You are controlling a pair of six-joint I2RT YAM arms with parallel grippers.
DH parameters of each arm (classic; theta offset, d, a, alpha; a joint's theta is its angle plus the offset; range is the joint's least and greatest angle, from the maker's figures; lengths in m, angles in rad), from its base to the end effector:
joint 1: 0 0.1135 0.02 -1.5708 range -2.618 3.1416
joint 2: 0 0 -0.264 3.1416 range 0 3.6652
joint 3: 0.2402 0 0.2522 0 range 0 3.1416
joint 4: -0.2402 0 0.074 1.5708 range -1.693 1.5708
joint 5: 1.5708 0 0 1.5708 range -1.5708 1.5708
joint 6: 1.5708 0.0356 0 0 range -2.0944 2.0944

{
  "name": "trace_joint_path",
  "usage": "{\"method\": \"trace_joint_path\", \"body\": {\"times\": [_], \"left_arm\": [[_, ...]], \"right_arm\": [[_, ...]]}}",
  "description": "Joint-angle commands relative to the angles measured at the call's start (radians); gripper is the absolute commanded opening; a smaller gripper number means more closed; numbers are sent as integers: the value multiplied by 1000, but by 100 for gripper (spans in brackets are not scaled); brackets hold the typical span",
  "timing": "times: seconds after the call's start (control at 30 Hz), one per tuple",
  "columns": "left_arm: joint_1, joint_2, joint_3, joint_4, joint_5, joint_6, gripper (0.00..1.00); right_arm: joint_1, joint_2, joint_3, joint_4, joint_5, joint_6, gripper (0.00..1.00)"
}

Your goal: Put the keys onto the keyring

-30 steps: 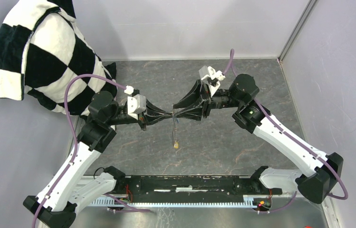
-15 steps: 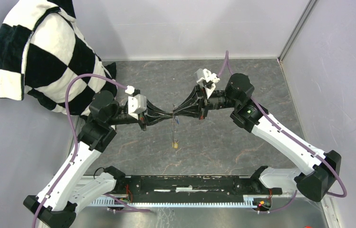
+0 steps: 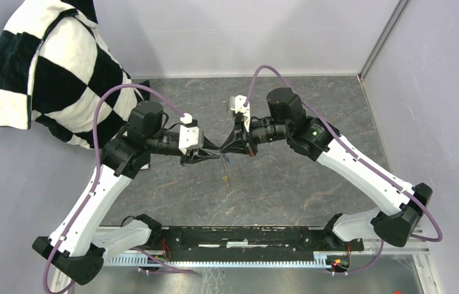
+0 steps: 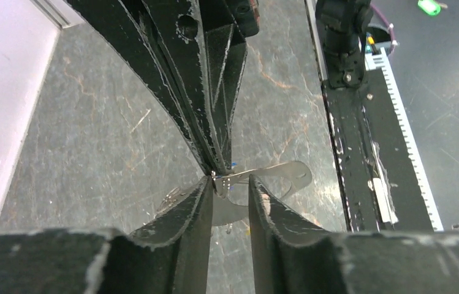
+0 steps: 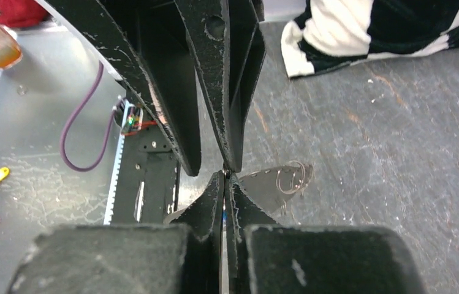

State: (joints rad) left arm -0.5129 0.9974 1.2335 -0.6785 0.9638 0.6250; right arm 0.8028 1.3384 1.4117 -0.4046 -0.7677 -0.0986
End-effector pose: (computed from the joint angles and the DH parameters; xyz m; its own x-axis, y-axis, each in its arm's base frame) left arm 0.1478 -0.1168 0.4105 0.2397 0.2480 -0.9386 0.9698 -0.0153 0.2436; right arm 0.1860 0.2281 0.4158 -0.1290 -0.2355 -0.9633 -0.9913 0.0043 0.1317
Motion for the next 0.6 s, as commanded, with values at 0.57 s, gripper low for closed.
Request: {"method": "trace_joint_path", "body": {"times": [0.57], "left_arm": [[-13, 58, 49, -264, -12, 246, 2]], "right_arm": [[114, 43, 137, -37, 110, -34, 32]]}}
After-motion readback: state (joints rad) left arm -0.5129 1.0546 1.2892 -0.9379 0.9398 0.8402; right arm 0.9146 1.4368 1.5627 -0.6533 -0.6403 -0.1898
